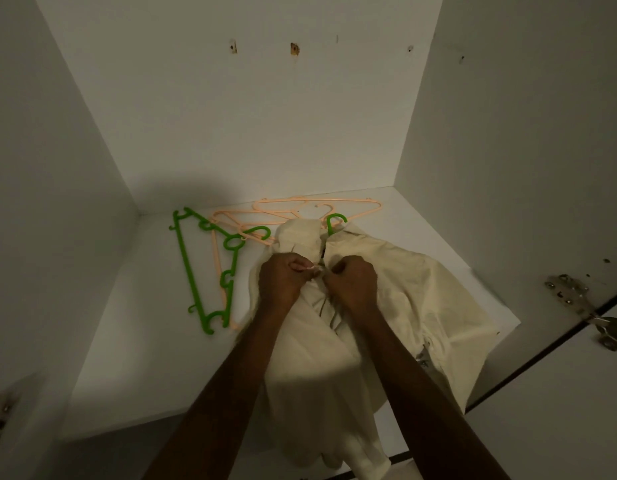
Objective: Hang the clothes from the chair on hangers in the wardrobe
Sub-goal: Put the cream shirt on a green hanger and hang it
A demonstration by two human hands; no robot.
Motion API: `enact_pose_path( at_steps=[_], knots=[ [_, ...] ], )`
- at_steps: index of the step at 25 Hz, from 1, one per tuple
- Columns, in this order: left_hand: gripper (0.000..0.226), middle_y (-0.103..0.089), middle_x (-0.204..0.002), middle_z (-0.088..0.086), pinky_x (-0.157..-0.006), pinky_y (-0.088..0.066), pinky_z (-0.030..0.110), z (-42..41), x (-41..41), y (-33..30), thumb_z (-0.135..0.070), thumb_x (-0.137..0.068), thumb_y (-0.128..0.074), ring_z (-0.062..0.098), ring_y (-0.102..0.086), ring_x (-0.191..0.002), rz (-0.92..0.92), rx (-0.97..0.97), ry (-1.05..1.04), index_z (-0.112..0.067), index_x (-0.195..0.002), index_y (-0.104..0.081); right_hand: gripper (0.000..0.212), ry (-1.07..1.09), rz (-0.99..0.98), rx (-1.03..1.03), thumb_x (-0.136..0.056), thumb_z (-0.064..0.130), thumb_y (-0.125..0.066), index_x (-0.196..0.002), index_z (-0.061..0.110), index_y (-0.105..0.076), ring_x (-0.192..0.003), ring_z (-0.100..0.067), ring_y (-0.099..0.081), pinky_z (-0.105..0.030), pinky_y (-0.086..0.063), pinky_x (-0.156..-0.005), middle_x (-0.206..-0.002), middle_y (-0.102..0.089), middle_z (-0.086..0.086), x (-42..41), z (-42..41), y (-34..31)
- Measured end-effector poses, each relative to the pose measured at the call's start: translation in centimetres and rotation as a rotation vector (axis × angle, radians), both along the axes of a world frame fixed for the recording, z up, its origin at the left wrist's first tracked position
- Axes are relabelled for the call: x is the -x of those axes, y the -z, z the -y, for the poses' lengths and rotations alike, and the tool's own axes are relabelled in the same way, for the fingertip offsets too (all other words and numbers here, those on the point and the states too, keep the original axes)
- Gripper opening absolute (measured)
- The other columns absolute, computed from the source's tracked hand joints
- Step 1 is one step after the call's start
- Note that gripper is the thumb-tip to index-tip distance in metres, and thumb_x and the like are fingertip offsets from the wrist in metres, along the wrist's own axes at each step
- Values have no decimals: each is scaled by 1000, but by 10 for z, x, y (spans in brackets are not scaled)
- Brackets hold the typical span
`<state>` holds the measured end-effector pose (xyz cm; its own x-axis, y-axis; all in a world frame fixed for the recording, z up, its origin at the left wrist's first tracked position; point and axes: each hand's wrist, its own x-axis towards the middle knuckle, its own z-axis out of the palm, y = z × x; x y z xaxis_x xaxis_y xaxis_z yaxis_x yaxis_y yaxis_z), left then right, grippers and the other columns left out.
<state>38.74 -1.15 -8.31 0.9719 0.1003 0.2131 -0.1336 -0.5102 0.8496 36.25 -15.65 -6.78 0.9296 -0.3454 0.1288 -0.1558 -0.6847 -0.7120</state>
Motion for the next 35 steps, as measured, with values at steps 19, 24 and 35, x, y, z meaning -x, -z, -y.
enact_pose_path(
  at_steps=[19,24,35],
  knots=[
    [18,-76,-82,20,-59,-57,26,6,-12,-18,5,-79,-79,23,-71,-68,-196,486,202,3,-97,-78,19,10,146,-1045,-74,-8,-82,-84,-13,-68,-46,-22,-55,-27,-46,-45,-60,-62,-17,-7,20,1],
    [12,-74,-75,17,-56,-58,23,16,-15,-19,5,-80,-78,20,-72,-61,-268,572,225,7,-92,-76,28,-43,128,-960,-82,1,-81,-88,-21,-63,-56,-25,-54,-26,-47,-45,-72,-61,-29,-12,19,11],
    [12,-77,-83,18,-64,-62,30,24,-7,4,5,-81,-78,28,-75,-71,-67,503,185,-1,-92,-78,18,-89,152,-974,-76,-17,-76,-78,-1,-69,-54,-20,-64,-27,-54,-49,-63,-64,-8,-6,21,9]
  ],
)
